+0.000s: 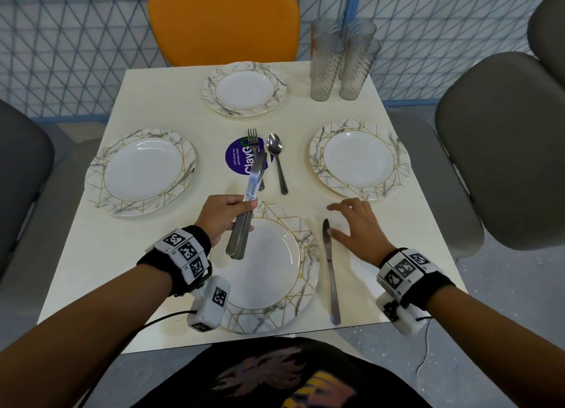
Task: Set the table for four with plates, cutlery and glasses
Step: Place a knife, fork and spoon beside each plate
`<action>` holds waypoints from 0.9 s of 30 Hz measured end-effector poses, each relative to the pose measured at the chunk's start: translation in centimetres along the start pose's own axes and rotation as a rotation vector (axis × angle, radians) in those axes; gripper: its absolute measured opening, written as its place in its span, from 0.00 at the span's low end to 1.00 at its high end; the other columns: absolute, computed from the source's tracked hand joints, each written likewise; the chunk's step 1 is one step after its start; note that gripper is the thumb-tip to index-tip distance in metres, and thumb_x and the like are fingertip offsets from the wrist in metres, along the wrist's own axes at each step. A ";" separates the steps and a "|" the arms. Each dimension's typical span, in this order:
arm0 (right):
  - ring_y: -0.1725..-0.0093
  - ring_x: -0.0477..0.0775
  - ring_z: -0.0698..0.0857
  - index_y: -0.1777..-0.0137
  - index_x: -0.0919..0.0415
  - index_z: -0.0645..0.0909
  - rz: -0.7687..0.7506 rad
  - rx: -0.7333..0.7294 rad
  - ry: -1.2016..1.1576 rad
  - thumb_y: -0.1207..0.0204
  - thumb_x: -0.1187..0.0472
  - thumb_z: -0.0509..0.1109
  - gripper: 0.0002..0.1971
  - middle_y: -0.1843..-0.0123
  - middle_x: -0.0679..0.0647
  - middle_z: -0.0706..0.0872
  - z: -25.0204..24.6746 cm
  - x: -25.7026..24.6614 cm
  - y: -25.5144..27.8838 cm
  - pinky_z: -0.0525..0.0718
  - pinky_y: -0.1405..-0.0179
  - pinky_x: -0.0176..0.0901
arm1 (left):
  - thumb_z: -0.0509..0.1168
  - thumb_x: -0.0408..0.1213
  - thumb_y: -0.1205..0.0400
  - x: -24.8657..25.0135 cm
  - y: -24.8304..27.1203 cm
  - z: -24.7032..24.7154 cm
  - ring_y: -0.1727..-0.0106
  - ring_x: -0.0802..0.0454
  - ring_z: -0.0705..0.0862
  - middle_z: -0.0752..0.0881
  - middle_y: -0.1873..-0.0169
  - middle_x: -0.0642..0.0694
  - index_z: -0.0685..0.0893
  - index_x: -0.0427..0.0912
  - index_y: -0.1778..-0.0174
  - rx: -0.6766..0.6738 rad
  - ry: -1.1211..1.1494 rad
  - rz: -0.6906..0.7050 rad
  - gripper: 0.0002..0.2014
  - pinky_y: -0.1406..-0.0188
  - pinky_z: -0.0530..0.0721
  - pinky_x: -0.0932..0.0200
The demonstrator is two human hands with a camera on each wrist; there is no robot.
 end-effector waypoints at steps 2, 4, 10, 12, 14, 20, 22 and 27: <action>0.44 0.55 0.74 0.35 0.60 0.78 -0.019 -0.019 -0.128 0.23 0.61 0.68 0.17 0.45 0.55 0.79 -0.1 -2.0 -2.1 0.72 0.40 0.42 | 0.71 0.33 0.23 0.1 0.1 -0.1 0.66 0.45 0.82 0.83 0.67 0.40 0.87 0.32 0.51 -0.002 0.017 -0.004 0.09 0.69 0.89 0.56; 0.55 0.47 0.74 0.38 0.61 0.80 -0.006 -0.096 -0.289 0.21 0.61 0.66 0.13 0.51 0.51 0.78 0.3 -4.9 -4.0 0.72 0.47 0.38 | 0.71 0.33 0.24 0.1 0.3 -0.3 0.66 0.44 0.82 0.83 0.66 0.40 0.87 0.32 0.50 -0.002 0.049 -0.006 0.10 0.69 0.89 0.56; 0.68 0.48 0.76 0.54 0.64 0.80 0.107 -0.344 -0.723 0.21 0.63 0.65 0.05 0.62 0.55 0.80 4.1 -14.3 -8.2 0.77 0.69 0.37 | 0.71 0.33 0.23 0.0 1.0 -2.8 0.64 0.46 0.83 0.85 0.63 0.37 0.87 0.30 0.46 0.021 0.115 -0.013 0.13 0.68 0.89 0.54; 0.71 0.49 0.75 0.63 0.60 0.76 0.188 -0.348 -0.855 0.23 0.65 0.68 0.07 0.66 0.55 0.79 5.3 -16.3 -9.2 0.77 0.72 0.37 | 0.71 0.32 0.23 -0.1 1.3 -4.6 0.62 0.45 0.84 0.86 0.61 0.36 0.87 0.31 0.46 0.036 0.134 -0.015 0.12 0.65 0.91 0.51; 0.72 0.49 0.75 0.64 0.59 0.74 0.278 -0.347 -0.994 0.24 0.67 0.69 0.10 0.67 0.56 0.79 6.3 -18.2 -9.8 0.77 0.74 0.37 | 0.71 0.33 0.23 -0.2 1.8 -7.2 0.62 0.45 0.84 0.87 0.61 0.37 0.87 0.31 0.46 0.071 0.157 -0.023 0.12 0.63 0.91 0.50; 0.69 0.51 0.79 0.60 0.65 0.76 0.390 -0.469 -1.223 0.21 0.71 0.64 0.06 0.67 0.58 0.79 9.9 -24.2 -10.2 0.85 0.71 0.35 | 0.70 0.33 0.23 -1.2 3.6 -16.9 0.60 0.43 0.86 0.86 0.62 0.39 0.86 0.30 0.50 0.263 0.194 -0.003 0.10 0.60 0.89 0.54; 0.70 0.52 0.79 0.61 0.66 0.77 0.452 -0.461 -1.235 0.21 0.72 0.63 0.07 0.69 0.59 0.79 11.6 -25.6 -10.2 0.86 0.72 0.35 | 0.70 0.31 0.23 -1.4 4.2 -20.1 0.61 0.44 0.87 0.86 0.61 0.38 0.87 0.31 0.52 0.330 0.195 0.019 0.07 0.63 0.90 0.59; 0.82 0.49 0.82 0.67 0.70 0.75 0.712 -0.435 -1.346 0.21 0.75 0.61 0.13 0.83 0.57 0.81 16.2 -27.9 -9.7 0.86 0.79 0.38 | 0.69 0.30 0.21 -2.3 5.4 -26.7 0.66 0.50 0.87 0.86 0.62 0.41 0.86 0.33 0.52 0.434 0.221 0.049 0.05 0.61 0.89 0.59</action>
Point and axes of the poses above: each hand's wrist, its own y-axis away from the middle knuckle, its own z-axis out of the palm, x = y × z, the point moved 5 cm from there along -y, towards the middle knuckle
